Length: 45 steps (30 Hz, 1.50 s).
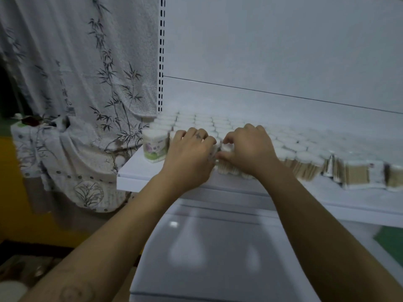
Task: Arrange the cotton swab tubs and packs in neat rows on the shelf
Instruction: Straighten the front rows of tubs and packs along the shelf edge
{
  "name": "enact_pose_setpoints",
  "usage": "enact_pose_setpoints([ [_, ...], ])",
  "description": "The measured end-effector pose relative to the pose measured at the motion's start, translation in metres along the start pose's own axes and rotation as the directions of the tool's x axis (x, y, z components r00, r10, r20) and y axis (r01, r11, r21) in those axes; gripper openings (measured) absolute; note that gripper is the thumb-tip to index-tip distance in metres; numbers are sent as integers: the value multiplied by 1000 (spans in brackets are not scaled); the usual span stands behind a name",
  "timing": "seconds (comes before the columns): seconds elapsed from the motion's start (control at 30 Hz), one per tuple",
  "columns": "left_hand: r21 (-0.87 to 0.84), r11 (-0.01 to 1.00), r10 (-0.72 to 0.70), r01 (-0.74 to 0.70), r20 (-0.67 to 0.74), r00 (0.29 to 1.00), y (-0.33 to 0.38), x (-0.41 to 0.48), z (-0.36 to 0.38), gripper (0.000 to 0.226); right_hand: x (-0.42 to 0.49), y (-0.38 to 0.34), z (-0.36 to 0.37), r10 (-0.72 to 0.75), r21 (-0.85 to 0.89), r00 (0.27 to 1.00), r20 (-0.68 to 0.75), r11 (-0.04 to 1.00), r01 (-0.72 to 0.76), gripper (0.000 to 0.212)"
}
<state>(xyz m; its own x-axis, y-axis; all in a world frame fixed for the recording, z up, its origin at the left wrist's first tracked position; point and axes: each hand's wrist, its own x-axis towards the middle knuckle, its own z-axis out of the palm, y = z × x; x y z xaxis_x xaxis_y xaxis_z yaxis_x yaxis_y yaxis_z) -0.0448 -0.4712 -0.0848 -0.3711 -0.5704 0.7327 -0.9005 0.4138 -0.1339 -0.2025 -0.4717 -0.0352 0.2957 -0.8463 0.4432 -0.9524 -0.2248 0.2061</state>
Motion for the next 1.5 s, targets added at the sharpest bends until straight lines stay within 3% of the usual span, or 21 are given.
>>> enact_pose_setpoints([
  [0.1,-65,998,-4,3,-13,1000,2,-6,-2,34,-5,-5,1,20,41,999,-39,999,-19,34],
  [0.33,-223,975,-15,1,-61,998,2,-11,-9,45,-23,3,-5,66,370,998,-25,928,-52,20],
  [0.53,-228,973,52,-23,122,991,7,6,-12,60,-35,21,-12,65,499,997,38,863,-75,26],
  [0.63,-191,980,100,-60,207,973,11,14,-11,55,-38,29,-15,67,520,996,64,849,-90,23],
  [0.83,-179,982,83,-65,93,992,18,18,-13,32,-41,42,-13,76,442,997,-12,895,-63,20],
  [0.97,-115,993,29,-11,151,988,27,23,-12,34,-42,53,-11,137,326,990,-36,938,-118,25],
  [1.2,-102,995,18,-3,153,988,35,32,-3,42,-42,58,0,113,131,994,5,985,-113,33],
  [1.5,-86,996,3,10,159,987,40,40,8,23,-43,66,3,115,110,993,-4,987,-114,34],
])
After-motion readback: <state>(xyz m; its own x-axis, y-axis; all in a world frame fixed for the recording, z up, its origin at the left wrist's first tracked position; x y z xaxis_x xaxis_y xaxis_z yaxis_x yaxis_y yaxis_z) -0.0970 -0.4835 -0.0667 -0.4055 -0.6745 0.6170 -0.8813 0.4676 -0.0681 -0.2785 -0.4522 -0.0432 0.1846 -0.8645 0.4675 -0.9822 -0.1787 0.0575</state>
